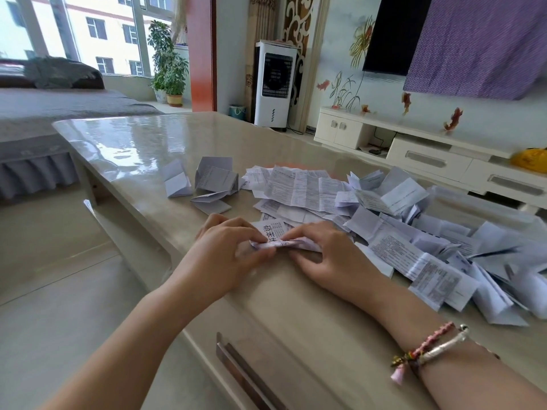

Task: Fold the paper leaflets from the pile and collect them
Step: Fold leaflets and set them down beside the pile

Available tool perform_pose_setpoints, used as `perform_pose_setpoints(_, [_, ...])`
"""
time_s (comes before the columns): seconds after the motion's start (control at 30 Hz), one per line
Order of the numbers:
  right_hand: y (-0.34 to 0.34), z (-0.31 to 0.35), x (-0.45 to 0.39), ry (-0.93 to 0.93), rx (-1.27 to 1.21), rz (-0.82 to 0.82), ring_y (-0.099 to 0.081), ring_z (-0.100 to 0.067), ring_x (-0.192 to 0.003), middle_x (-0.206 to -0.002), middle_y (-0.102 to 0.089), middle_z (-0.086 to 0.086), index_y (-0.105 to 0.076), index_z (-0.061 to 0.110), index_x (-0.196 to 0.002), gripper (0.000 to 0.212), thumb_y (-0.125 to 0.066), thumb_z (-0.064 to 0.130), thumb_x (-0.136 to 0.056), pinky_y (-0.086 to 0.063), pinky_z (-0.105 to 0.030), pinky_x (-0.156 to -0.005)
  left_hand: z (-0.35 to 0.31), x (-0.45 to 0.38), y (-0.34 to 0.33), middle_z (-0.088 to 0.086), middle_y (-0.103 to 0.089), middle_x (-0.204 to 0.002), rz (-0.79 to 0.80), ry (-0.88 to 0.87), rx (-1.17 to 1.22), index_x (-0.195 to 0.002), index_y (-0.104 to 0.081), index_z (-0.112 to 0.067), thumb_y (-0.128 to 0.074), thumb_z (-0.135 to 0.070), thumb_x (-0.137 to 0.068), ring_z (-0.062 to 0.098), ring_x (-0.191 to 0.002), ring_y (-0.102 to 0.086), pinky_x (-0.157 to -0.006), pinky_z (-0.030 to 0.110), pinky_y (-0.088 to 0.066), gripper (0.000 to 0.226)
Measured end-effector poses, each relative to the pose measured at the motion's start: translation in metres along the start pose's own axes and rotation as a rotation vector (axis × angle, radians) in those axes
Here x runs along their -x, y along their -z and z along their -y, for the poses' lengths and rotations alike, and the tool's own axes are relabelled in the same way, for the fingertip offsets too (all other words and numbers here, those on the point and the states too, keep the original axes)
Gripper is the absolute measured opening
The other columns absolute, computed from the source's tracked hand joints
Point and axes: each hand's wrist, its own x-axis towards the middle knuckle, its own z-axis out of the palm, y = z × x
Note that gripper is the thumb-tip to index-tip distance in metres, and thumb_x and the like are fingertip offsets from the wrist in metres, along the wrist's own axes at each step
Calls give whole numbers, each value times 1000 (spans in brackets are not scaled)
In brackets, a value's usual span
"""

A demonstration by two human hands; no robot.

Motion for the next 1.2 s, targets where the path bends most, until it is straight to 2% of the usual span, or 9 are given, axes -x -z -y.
perform_pose_setpoints(0.23, [3,4,-4,-132,-292,-68,-53,1,-63,-66,-60,11,-68,18,-84,4,-71,21,-86,-38,-11,-62,-8,-2,3,-9,-57,-76,25,96,117,-81,-68,-28,-52,-53,-86,16,-92,-42,-68,17,-29,30])
perform_pose_setpoints(0.33, [1,-1,-6,-244,-314,-78,-47,1,-52,-59,-55,12,-63,23,-93,9,-69,23,-86,-35,-11,-55,-6,-2,-1,-13,-58,-80,14,174,86,-99,-63,-30,-61,-44,-87,14,-96,-41,-70,17,-29,19])
perform_pose_setpoints(0.47, [-5,-6,-8,-263,-81,-61,-52,-6,-82,-81,-58,8,-61,29,-98,17,-70,29,-84,-41,-18,-73,-5,-3,-4,-9,-49,-108,37,246,-37,-119,-56,-31,-62,-48,-86,17,-112,-33,-90,24,-26,37])
perform_pose_setpoints(0.6, [-7,-1,-8,-177,166,-55,-38,-11,-105,-106,-51,10,-62,30,-111,28,-69,31,-83,-33,-27,-89,-8,-3,-5,-9,-45,-113,53,273,-68,-114,-60,-36,-60,-50,-86,20,-117,-29,-101,29,-26,30])
perform_pose_setpoints(0.7, [-4,0,-6,-51,223,-9,-44,-9,-106,-104,-61,14,-67,33,-107,23,-64,42,-86,-32,-30,-91,-9,-3,-4,-9,-45,-109,47,268,-64,-109,-61,-38,-61,-48,-86,19,-115,-31,-97,27,-25,25])
perform_pose_setpoints(0.83, [-2,-3,-2,50,315,56,-47,-6,-106,-106,-64,18,-68,33,-110,54,-41,69,-79,-31,-30,-89,-7,-3,-3,-10,-47,-108,40,256,-51,-111,-59,-40,-62,-46,-87,20,-114,-32,-98,27,-26,25])
perform_pose_setpoints(0.97, [0,-1,-2,173,413,-12,-61,-15,-89,-91,-72,9,-72,24,-101,43,-42,53,-90,-41,-33,-78,-7,-5,1,-18,-50,-105,38,134,66,-114,-61,-41,-68,-46,-82,15,-105,-39,-89,23,-31,33])
perform_pose_setpoints(1.13, [1,2,-4,191,270,-171,-57,-14,-69,-69,-64,6,-70,22,-89,33,-43,39,-96,-41,-31,-69,-5,-10,9,-23,-60,-76,-70,-41,92,-85,-73,-31,-75,-25,-80,10,-85,-50,-77,26,-38,8])
perform_pose_setpoints(1.2, [0,5,-5,163,156,-210,-54,-6,-71,-72,-64,11,-70,25,-94,32,-43,43,-96,-38,-23,-68,-6,-12,13,-21,-59,-68,-113,-29,143,-74,-69,-31,-77,-19,-77,5,-75,-52,-70,19,-37,15])
